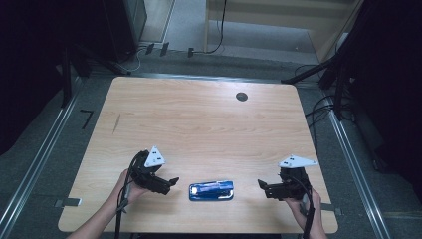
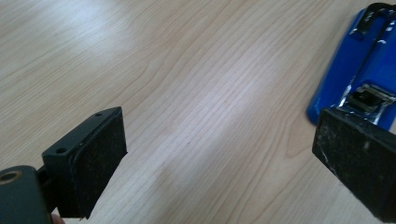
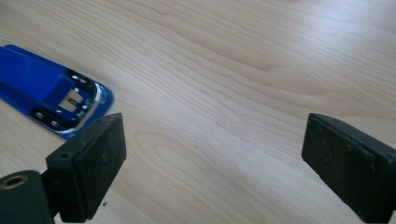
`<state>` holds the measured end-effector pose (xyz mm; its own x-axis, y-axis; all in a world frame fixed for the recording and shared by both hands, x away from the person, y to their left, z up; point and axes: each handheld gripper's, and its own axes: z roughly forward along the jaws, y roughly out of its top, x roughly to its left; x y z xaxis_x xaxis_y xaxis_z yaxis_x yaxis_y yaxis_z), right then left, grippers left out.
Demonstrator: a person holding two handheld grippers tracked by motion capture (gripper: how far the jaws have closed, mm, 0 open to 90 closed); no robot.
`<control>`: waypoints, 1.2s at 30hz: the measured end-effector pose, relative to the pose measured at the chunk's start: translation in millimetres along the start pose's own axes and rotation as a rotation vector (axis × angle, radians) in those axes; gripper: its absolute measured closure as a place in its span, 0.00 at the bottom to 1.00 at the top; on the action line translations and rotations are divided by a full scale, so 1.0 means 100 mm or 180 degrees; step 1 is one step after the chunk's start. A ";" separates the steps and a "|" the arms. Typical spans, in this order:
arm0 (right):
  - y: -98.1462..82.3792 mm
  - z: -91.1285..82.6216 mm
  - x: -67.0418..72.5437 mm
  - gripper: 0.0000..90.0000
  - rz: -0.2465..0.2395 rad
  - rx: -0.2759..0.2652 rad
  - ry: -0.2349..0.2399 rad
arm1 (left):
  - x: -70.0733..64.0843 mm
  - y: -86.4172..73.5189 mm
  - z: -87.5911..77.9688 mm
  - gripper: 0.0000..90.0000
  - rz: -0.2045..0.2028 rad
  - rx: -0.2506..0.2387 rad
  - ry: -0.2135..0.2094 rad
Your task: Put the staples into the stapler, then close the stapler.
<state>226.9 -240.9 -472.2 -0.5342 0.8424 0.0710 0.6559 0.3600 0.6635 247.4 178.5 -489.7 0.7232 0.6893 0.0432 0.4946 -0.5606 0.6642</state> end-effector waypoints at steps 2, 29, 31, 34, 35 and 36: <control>-0.04 -0.01 -0.05 0.08 0.0045 0.0017 -0.0020 | 0.04 -0.02 0.00 0.04 -0.0011 0.0022 0.0048; -0.18 0.02 -0.46 0.08 0.0357 0.0207 -0.0266 | 0.40 -0.34 -0.21 0.04 -0.0439 0.0025 0.0376; -0.19 0.04 -0.50 0.08 0.0388 0.0228 -0.0301 | 0.45 -0.39 -0.21 0.04 -0.0477 0.0058 0.0421; -0.21 0.06 -0.52 0.08 0.0403 0.0256 -0.0312 | 0.54 -0.45 -0.21 0.04 -0.0563 0.0103 0.0500; -0.22 0.07 -0.53 0.08 0.0410 0.0278 -0.0327 | 0.56 -0.47 -0.21 0.04 -0.0583 0.0113 0.0522; -0.23 0.08 -0.54 0.08 0.0420 0.0296 -0.0346 | 0.59 -0.49 -0.21 0.04 -0.0608 0.0129 0.0543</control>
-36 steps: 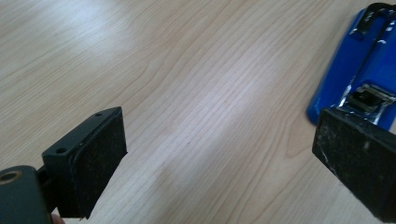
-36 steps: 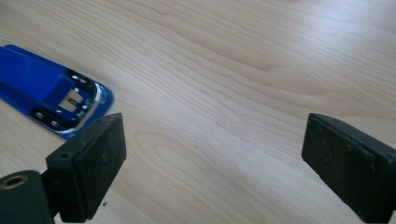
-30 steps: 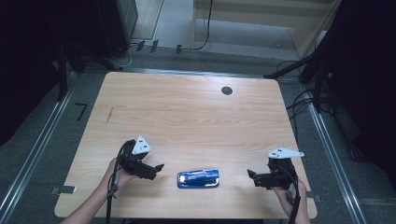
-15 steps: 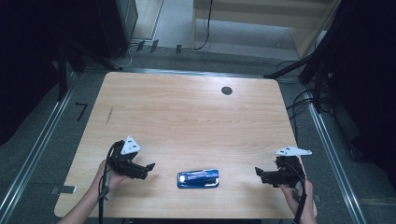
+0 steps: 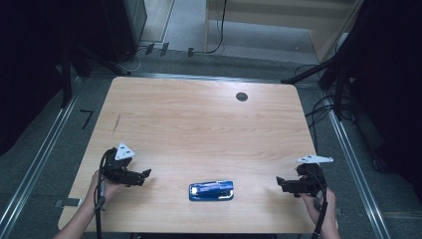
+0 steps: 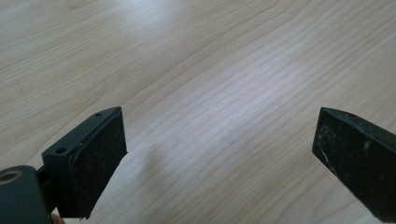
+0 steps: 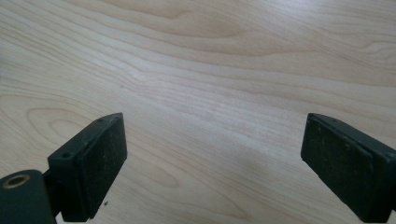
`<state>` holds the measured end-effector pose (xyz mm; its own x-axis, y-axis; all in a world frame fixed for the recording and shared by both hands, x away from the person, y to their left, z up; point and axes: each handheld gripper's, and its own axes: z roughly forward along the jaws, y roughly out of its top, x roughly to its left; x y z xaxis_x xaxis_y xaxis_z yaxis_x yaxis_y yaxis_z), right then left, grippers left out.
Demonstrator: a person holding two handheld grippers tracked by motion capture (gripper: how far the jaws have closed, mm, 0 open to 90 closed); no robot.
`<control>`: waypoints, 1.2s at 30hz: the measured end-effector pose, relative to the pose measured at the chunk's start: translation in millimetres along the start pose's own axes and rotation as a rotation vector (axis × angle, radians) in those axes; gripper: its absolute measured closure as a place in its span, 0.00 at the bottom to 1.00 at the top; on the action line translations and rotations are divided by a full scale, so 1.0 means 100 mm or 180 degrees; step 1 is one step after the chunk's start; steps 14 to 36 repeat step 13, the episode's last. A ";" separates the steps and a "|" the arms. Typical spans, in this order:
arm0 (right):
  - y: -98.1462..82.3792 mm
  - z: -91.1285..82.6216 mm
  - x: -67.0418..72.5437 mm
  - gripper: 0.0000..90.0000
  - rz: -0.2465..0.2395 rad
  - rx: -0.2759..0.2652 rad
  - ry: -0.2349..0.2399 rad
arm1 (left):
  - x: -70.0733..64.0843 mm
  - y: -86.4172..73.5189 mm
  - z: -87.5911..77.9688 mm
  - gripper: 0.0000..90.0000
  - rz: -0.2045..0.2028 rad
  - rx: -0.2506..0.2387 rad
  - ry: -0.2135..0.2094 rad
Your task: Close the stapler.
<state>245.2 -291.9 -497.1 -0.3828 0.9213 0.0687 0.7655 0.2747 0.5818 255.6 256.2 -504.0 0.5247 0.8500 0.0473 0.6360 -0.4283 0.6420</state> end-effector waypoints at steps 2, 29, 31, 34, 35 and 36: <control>-0.02 0.02 -0.03 0.08 0.0009 0.0036 -0.0022 | 0.04 -0.02 0.01 0.04 -0.0022 0.0026 0.0045; -0.10 0.14 -0.17 0.04 0.0086 0.0223 -0.0075 | 0.11 -0.03 0.11 0.04 -0.0060 0.0115 0.0150; -0.10 0.14 -0.17 0.04 0.0086 0.0223 -0.0075 | 0.11 -0.03 0.11 0.04 -0.0060 0.0115 0.0150; -0.10 0.14 -0.17 0.04 0.0086 0.0223 -0.0075 | 0.11 -0.03 0.11 0.04 -0.0060 0.0115 0.0150; -0.10 0.14 -0.17 0.04 0.0086 0.0223 -0.0075 | 0.11 -0.03 0.11 0.04 -0.0060 0.0115 0.0150; -0.10 0.14 -0.17 0.04 0.0086 0.0223 -0.0075 | 0.11 -0.03 0.11 0.04 -0.0060 0.0115 0.0150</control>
